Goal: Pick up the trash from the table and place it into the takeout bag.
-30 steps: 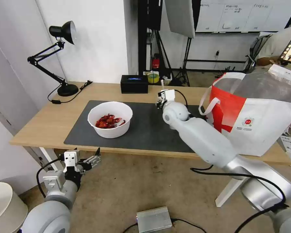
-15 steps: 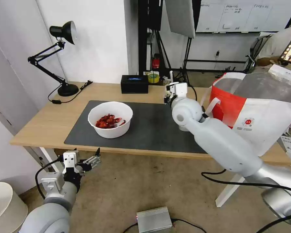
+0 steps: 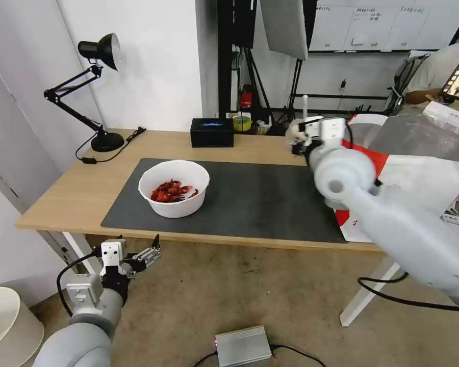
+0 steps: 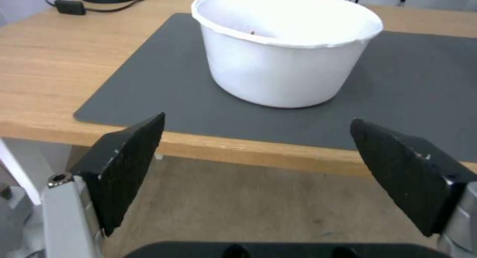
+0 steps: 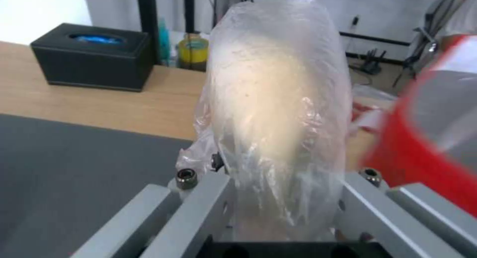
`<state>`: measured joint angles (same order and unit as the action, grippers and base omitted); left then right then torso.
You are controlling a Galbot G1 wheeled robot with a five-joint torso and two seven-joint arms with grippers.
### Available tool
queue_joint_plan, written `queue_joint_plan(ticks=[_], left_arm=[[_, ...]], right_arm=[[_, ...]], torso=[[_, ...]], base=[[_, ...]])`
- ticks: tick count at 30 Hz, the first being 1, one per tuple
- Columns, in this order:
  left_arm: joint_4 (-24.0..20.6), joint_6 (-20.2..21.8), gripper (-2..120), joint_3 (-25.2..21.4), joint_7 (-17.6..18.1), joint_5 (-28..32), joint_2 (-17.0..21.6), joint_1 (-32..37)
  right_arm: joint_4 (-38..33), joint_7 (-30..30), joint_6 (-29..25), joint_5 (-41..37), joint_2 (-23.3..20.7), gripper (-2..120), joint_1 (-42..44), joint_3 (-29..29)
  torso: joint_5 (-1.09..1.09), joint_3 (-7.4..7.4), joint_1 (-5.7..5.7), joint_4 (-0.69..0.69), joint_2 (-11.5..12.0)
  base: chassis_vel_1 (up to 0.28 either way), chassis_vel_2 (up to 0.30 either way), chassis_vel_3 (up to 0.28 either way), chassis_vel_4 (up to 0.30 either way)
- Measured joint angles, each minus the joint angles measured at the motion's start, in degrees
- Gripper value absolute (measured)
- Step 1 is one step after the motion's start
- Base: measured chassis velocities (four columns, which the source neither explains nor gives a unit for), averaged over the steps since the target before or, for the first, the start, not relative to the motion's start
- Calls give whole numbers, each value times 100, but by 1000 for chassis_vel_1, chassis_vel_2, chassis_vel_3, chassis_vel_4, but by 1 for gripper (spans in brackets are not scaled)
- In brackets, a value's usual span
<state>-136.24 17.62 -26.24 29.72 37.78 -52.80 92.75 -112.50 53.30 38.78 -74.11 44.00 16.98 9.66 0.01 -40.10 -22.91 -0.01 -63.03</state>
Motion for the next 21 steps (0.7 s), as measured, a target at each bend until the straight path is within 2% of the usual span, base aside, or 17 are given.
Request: queue_joint_plan(ticks=[5, 21], left_arm=[[-13, 4, 100, 56, -6, -19, -5, -14], [-14, 6, 100, 129, -27, -14, 91, -110]], right_arm=[[-207, -62, -3, -321, -334, 6, 85, -346], [-371, -298, -107, -713, -872, 6, 99, -1021]], torso=[[-1, 0, 0, 1, 0], [-1, 0, 0, 0, 0]], base=[[0, 0, 0, 0], [0, 0, 0, 0]])
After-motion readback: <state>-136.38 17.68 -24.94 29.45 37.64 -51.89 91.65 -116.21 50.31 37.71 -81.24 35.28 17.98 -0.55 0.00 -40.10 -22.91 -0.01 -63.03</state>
